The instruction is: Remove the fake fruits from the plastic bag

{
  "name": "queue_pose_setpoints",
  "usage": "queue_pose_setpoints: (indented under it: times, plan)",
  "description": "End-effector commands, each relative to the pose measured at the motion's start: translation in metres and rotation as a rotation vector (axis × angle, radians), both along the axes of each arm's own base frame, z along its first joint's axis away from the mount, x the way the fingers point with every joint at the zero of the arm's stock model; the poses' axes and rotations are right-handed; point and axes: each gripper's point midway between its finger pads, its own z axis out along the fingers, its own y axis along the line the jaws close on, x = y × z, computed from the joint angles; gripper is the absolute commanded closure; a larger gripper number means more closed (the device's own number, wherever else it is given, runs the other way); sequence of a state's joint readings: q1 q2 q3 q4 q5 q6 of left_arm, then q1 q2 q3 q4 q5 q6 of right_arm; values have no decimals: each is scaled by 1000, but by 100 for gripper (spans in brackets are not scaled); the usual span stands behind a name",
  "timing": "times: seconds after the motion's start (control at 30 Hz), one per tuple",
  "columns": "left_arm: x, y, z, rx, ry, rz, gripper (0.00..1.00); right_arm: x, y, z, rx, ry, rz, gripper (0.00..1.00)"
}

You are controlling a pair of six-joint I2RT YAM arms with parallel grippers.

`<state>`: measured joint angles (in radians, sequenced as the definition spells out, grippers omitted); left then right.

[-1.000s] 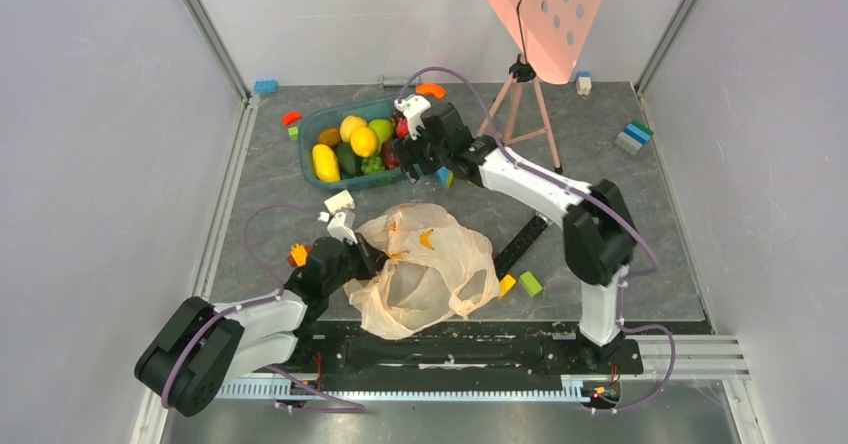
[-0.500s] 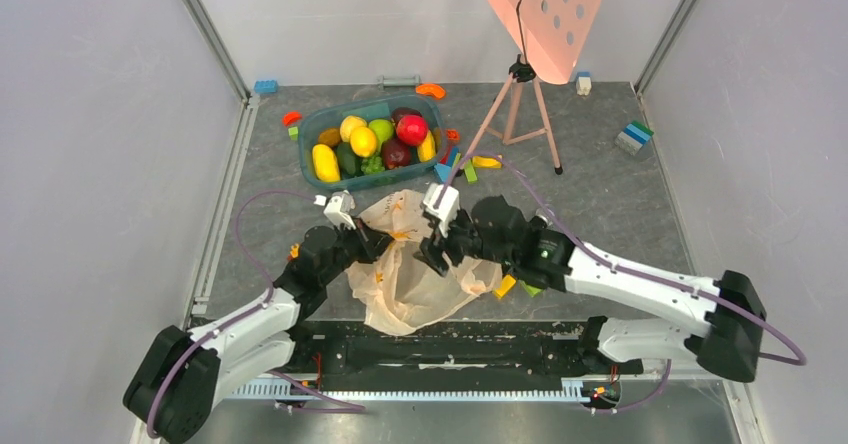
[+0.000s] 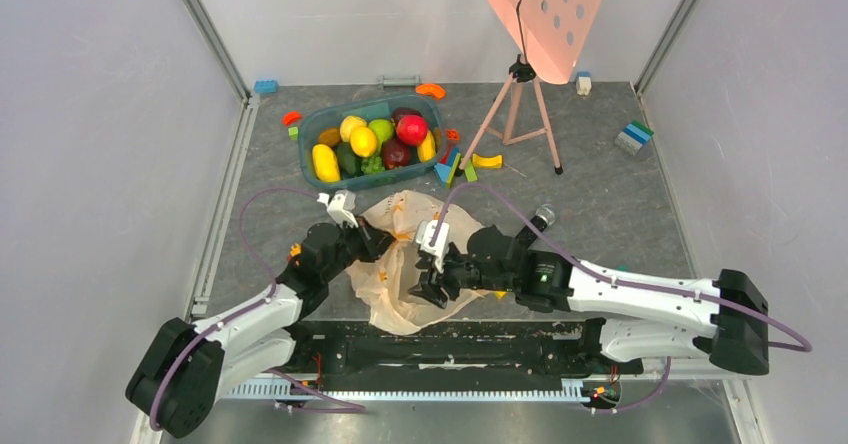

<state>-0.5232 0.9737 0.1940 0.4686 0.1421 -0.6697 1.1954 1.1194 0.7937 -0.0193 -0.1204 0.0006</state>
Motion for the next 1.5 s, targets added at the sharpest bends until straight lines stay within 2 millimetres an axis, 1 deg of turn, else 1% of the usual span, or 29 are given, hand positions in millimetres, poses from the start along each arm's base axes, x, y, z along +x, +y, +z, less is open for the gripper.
queue_pose_setpoints:
  times: [0.0, 0.1, 0.17, 0.23, 0.3, 0.47, 0.77, 0.9, 1.0, 1.13, 1.17, 1.2, 1.23, 1.27, 1.37, 1.47]
  plan:
    - [9, -5, 37, -50, -100, -8, 98, -4, 7, -18, -28, -23, 18, 46]
    - [7, -1, 40, -53, -115, 6, 98, 8, 1, -33, -58, -42, -57, 52]
    - [6, 3, 42, -50, -122, 20, 98, 21, -8, -45, -79, -65, -137, 56]
    - [5, 7, 47, -47, -138, 37, 98, 32, -16, -54, -88, -91, -203, 56]
    - [3, 12, 50, -43, -150, 53, 98, 38, -19, -61, -91, -109, -239, 56]
    - [0, 18, 60, -50, -180, 73, 98, 51, -17, -73, -73, -150, -296, 56]
    - [0, 20, 56, -42, -163, 85, 98, 74, -4, -85, -80, -215, -365, 49]
    - [4, 23, 52, -25, -150, 110, 98, 86, 2, -86, -90, -227, -383, 47]
    - [7, 25, 53, -21, -150, 126, 98, 98, 2, -88, -98, -226, -411, 47]
    - [10, 25, 55, -12, -145, 132, 97, 112, 4, -84, -82, -225, -421, 47]
    - [10, 25, 54, -1, -140, 131, 94, 113, 4, -83, -79, -223, -421, 47]
    - [11, 25, 55, 6, -137, 129, 86, 115, 4, -81, -72, -222, -421, 47]
    - [11, 25, 56, 14, -132, 127, 74, 116, 3, -80, -67, -220, -418, 47]
    - [10, 25, 59, 16, -132, 126, 66, 116, 3, -80, -65, -217, -415, 46]
    - [7, 27, 73, 10, -138, 128, 47, 118, 1, -80, -56, -199, -410, 46]
    - [6, 34, 94, 9, -160, 159, 33, 118, 1, -80, -41, -178, -395, 46]
